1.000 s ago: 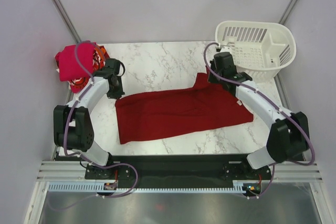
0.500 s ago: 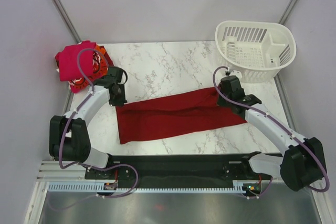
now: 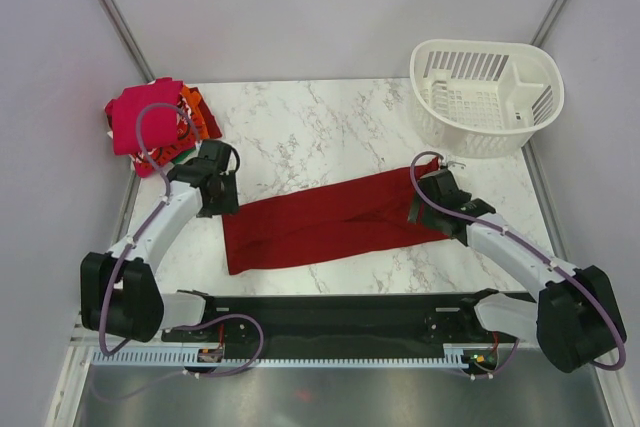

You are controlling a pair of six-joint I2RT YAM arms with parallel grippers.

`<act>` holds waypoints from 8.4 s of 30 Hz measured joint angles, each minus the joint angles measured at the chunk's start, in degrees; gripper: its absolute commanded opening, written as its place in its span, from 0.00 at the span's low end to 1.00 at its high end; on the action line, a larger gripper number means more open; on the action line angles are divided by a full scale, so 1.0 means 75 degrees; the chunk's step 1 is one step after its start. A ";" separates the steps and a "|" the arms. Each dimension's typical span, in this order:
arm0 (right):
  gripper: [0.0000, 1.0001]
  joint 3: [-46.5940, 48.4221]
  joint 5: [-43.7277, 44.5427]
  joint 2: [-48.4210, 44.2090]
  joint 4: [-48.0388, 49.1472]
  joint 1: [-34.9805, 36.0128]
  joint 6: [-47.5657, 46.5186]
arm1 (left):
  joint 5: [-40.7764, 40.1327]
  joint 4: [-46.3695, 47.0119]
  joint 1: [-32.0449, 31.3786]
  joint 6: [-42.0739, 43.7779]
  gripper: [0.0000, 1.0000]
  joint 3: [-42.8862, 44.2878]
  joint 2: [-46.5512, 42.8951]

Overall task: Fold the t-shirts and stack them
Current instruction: Fold the tshirt

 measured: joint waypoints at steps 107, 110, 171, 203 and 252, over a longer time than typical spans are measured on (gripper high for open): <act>0.56 -0.2532 -0.3707 -0.0399 0.2378 0.4945 0.3561 | 0.0495 0.1271 -0.6091 -0.6540 0.61 -0.4062 -0.3051; 0.57 -0.2532 -0.3649 -0.0294 0.2602 0.4978 0.3663 | 0.0504 0.1437 -0.6146 -0.6621 0.62 -0.4124 -0.3089; 0.05 -0.3436 -0.3404 0.0000 0.4433 0.5167 0.4164 | 0.0510 0.2532 -0.7163 -0.7708 0.66 -0.4934 -0.3279; 0.00 -0.2401 -0.3258 -0.1920 0.2419 0.5179 0.3631 | 0.0813 0.1644 -0.7382 -0.7600 0.02 -0.3832 -0.3485; 0.00 0.4645 -0.1786 0.3617 -0.0539 0.1644 -0.0699 | 0.0618 0.0026 -0.2579 -0.2474 0.02 0.3244 0.2742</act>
